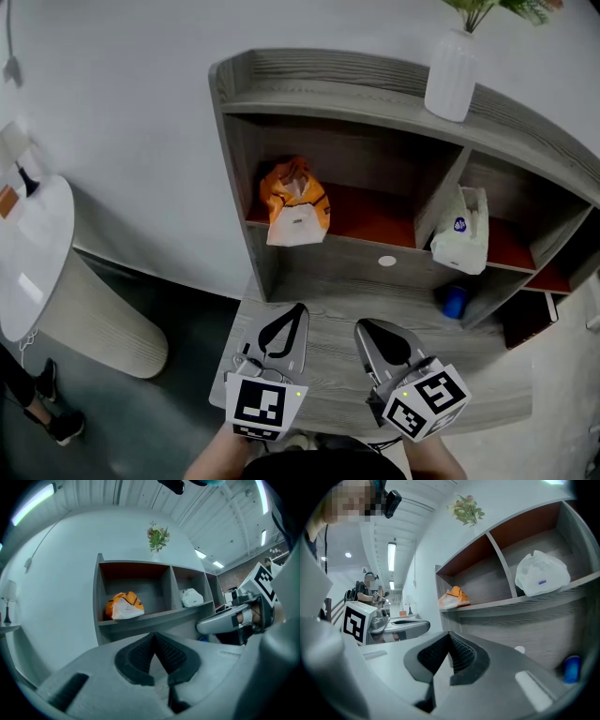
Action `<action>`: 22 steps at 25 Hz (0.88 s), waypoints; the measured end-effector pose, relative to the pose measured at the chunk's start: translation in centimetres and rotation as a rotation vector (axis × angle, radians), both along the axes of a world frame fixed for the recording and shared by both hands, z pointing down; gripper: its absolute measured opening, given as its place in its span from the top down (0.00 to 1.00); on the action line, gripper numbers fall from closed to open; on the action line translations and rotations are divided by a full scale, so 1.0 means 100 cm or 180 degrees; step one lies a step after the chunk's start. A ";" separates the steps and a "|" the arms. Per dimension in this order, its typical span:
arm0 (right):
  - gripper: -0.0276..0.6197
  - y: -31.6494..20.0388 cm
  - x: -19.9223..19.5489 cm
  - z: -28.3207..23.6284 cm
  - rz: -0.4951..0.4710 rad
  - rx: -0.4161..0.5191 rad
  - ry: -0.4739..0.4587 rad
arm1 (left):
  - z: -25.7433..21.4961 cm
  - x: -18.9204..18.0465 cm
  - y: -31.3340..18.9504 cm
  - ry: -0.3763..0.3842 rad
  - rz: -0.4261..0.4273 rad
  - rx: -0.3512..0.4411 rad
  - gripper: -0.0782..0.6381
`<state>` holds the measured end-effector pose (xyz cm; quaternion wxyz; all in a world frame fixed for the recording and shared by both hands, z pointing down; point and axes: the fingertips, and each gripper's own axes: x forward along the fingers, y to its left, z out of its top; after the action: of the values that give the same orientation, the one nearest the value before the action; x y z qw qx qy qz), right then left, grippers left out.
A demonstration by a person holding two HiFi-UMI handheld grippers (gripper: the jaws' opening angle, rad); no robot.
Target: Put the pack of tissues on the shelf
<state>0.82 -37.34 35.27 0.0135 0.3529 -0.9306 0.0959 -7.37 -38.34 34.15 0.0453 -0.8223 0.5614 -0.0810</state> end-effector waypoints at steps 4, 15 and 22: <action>0.95 0.000 -0.001 0.003 0.0011 -0.0005 0.0047 | 0.009 0.003 0.003 -0.0004 0.0047 -0.0084 0.89; 0.95 0.005 0.000 0.009 0.0028 -0.0035 0.0115 | 0.021 0.005 0.008 0.0006 0.0083 -0.0241 0.89; 0.95 0.008 0.005 0.014 0.0059 -0.0067 0.0137 | 0.027 0.008 0.011 0.0006 0.0117 -0.0294 0.89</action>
<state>1.32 -36.56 36.63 0.0363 0.3633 -0.9258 0.0982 -6.55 -37.23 36.90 0.0082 -0.8338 0.5419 -0.1051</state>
